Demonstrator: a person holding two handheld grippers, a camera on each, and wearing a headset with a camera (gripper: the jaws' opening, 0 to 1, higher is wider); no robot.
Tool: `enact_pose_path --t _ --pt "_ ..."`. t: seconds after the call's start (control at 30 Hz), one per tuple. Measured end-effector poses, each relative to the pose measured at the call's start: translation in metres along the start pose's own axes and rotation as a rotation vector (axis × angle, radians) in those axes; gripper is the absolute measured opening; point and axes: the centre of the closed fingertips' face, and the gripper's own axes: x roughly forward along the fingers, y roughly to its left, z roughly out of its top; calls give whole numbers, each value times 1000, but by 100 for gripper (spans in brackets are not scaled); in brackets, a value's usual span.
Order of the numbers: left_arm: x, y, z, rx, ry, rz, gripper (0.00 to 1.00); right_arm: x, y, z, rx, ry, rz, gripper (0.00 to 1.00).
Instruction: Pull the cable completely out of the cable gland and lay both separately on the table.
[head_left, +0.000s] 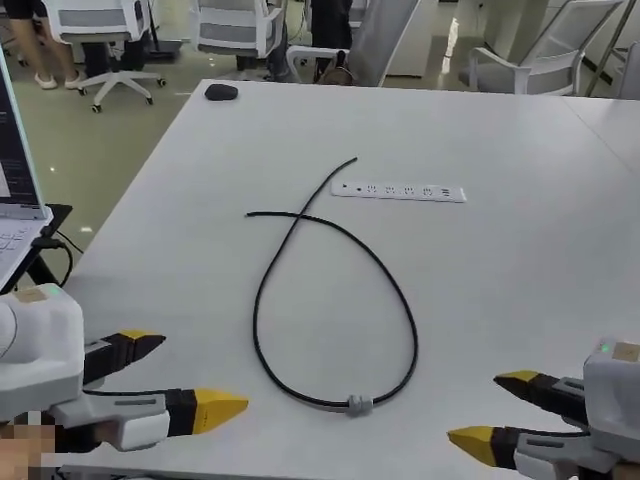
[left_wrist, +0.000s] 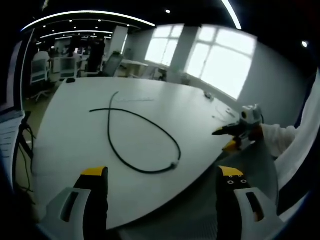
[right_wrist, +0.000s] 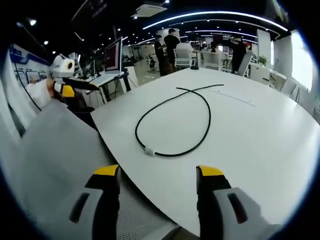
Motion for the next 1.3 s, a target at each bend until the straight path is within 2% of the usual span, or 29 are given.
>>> enact_pose_path --t 0.2,0.6,0.77,0.9,1.13,1.3 --pt "3 4 -1 -18 -6 11 89 11 -1 -6 -31 50 28 64" --pt "4 9 0 -34 -13 20 89 35 4 -1 -49 65 100 65" --pt "5 10 -2 -34 -4 20 88 40 5 1 -58 65 116 66" --pt "6 11 -1 -54 -17 13 87 46 3 3 -70 70 119 65" --pt "8 12 -4 -59 -12 11 87 53 -1 3 -90 87 134 66" --pt "6 13 -1 -64 -27 15 86 59 -2 2 -119 101 141 66"
